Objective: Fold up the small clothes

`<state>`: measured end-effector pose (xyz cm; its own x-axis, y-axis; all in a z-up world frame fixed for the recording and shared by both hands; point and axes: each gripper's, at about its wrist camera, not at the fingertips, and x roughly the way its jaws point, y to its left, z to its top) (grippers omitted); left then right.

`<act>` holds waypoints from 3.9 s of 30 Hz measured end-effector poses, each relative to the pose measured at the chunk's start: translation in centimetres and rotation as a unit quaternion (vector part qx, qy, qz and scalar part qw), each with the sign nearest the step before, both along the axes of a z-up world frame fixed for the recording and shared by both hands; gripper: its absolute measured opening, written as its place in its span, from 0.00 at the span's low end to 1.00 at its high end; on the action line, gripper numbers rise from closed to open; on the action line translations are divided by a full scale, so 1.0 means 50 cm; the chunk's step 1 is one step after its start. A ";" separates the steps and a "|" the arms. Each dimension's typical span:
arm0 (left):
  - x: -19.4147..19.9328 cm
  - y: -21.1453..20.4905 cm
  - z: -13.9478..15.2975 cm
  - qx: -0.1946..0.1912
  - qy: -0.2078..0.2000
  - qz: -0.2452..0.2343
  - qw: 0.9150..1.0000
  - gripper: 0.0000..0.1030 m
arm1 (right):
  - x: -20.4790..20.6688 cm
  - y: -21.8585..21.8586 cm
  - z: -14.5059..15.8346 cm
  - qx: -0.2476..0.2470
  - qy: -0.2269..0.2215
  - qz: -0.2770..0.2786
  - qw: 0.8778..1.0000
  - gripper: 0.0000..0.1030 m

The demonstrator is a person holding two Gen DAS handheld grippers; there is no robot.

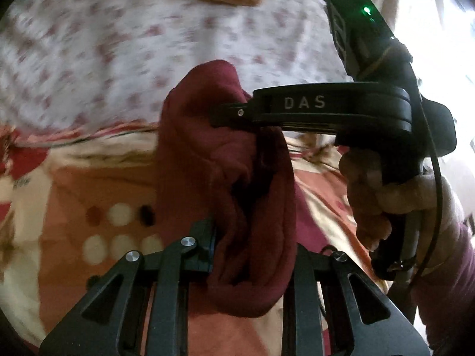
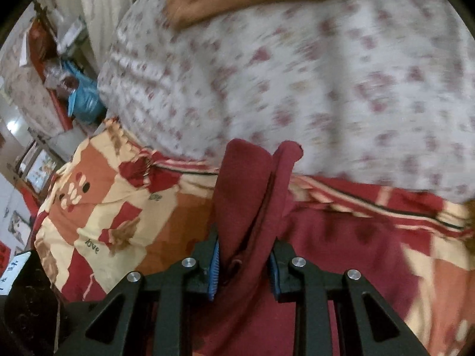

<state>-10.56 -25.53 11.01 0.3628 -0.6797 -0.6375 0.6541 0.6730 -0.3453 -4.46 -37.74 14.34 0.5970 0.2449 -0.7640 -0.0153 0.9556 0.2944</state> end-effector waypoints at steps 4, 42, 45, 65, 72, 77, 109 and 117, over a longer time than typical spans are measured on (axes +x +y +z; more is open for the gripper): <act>-0.036 -0.102 0.002 0.016 -0.004 -0.038 0.999 0.19 | -0.061 -0.111 0.000 0.005 0.001 -0.042 0.999 0.23; 0.032 -0.060 -0.127 0.071 0.062 0.040 0.995 0.66 | -0.281 -0.268 -0.145 0.073 0.018 -0.182 0.980 0.64; 0.050 -0.069 -0.159 0.067 0.095 0.036 0.993 0.66 | -0.219 -0.274 -0.204 0.095 0.070 -0.183 0.976 0.69; 0.090 -0.097 -0.186 0.024 0.148 -0.004 0.989 0.64 | -0.198 -0.253 -0.250 0.118 0.028 -0.132 0.984 0.59; 0.053 -0.053 -0.117 0.006 0.125 -0.010 0.992 0.46 | -0.221 -0.237 -0.210 0.151 0.011 -0.123 0.981 0.47; 0.020 -0.002 -0.072 0.003 0.107 -0.002 0.994 0.46 | -0.227 -0.189 -0.183 0.163 0.008 -0.096 0.982 0.46; -0.124 0.071 -0.144 0.118 -0.043 0.100 0.987 0.69 | -0.309 -0.069 -0.169 0.020 -0.001 -0.089 0.996 0.35; -0.146 0.078 -0.122 0.115 -0.086 0.109 0.984 0.69 | -0.401 -0.030 -0.121 -0.026 -0.043 -0.116 0.992 0.49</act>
<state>-17.84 -21.63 4.93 0.6003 -0.4180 -0.6819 0.5201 0.8517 -0.0643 -24.53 -39.25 8.31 0.6967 0.0555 -0.7152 0.1835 0.9501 0.2524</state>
